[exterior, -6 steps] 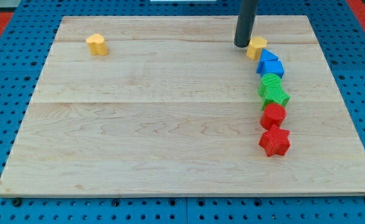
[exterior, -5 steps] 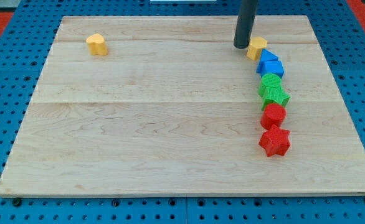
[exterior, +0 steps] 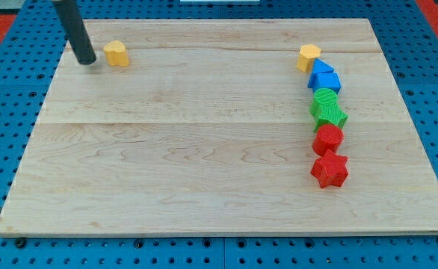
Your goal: Slide the yellow heart towards the top right
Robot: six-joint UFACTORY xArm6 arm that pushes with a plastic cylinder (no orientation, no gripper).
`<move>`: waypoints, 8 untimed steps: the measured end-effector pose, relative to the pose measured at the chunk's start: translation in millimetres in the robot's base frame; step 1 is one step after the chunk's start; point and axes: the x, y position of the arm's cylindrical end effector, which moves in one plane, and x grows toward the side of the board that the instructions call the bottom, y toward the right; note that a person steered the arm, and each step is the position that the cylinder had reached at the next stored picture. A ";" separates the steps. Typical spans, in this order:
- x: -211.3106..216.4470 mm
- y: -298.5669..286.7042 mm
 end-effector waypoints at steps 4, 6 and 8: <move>29.7 221.5; 3.9 274.4; -9.1 273.1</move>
